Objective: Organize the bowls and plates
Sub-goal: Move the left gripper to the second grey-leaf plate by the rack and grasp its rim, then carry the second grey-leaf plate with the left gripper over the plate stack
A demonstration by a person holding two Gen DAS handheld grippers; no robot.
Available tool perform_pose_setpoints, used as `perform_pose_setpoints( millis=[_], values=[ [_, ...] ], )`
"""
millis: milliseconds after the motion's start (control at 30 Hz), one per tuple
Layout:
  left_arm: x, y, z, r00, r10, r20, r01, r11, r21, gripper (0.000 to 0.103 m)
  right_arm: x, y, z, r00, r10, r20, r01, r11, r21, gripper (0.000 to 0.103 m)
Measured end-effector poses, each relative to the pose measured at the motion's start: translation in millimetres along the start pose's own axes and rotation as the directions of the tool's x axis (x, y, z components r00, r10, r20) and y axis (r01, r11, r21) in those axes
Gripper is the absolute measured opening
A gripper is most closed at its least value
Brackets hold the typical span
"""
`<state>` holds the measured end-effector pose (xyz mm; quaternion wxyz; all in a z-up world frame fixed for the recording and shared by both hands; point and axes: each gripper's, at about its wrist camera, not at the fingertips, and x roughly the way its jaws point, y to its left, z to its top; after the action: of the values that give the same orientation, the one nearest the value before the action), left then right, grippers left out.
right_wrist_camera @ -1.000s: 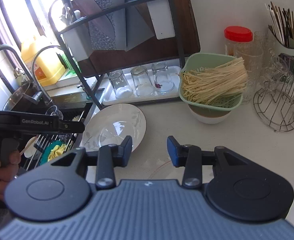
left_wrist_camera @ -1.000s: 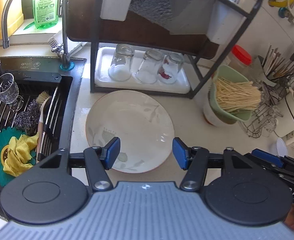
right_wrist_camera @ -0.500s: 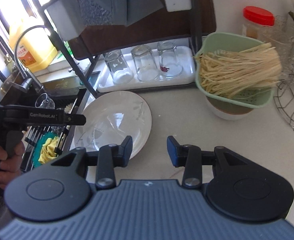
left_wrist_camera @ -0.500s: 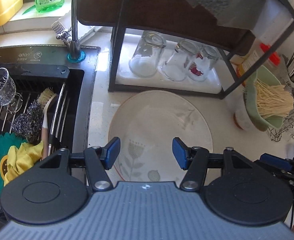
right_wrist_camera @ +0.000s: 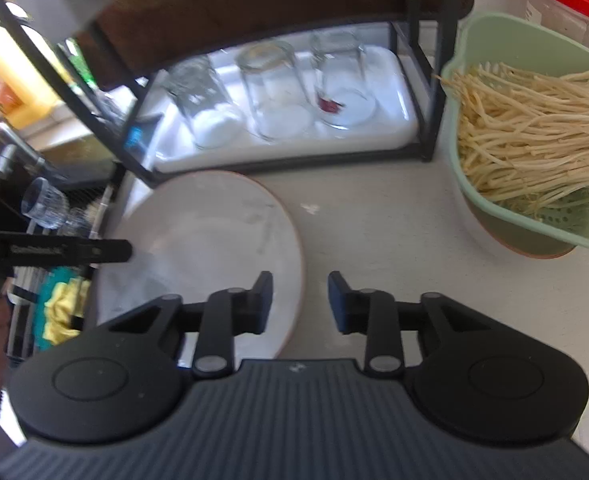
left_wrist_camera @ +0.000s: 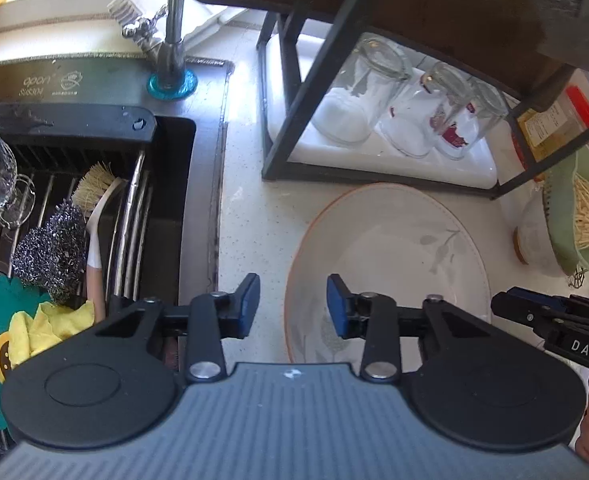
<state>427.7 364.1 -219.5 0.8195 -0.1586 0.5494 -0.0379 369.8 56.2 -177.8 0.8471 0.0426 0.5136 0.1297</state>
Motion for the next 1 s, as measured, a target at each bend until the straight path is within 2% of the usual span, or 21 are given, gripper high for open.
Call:
perform_pose_setpoints(
  millis=[100,167,233,567,700,1000],
  values=[
    [5.5,5.6,1.6,0.999,-0.031,-0.019,0.03,0.999,-0.017,0.027,6.3,-9.3,5.2,0.999,0.04,-0.031,-0.038,0.998,0.051,0.028],
    [8.5,6.5,2.0,0.999,-0.041,-0.029,0.041,0.999,0.003,0.016,10.7,-8.1,7.2,0.998,0.05,-0.041,-0.048,0.998,0.041,0.026],
    [9.5,8.0,2.8,0.997,-0.066,-0.034,0.066,0.998,0.008,0.01,15.8,-6.4,7.9,0.996,0.063,-0.058,-0.061,0.997,0.036,0.024],
    [13.0,11.1,3.7,0.993,-0.113,-0.039,0.114,0.993,0.025,0.011,31.2,-9.1,2.8,0.989,0.109,-0.099,-0.101,0.991,0.086,0.02],
    [15.0,10.2,4.4,0.991,-0.127,-0.032,0.128,0.991,0.036,0.011,38.3,-15.1,1.4,0.984,0.137,-0.112,-0.121,0.982,0.145,0.019],
    [12.5,8.7,0.4,0.986,-0.159,-0.056,0.16,0.987,0.015,0.011,28.2,-22.7,6.3,0.979,0.184,-0.091,-0.174,0.979,0.109,0.019]
  ],
)
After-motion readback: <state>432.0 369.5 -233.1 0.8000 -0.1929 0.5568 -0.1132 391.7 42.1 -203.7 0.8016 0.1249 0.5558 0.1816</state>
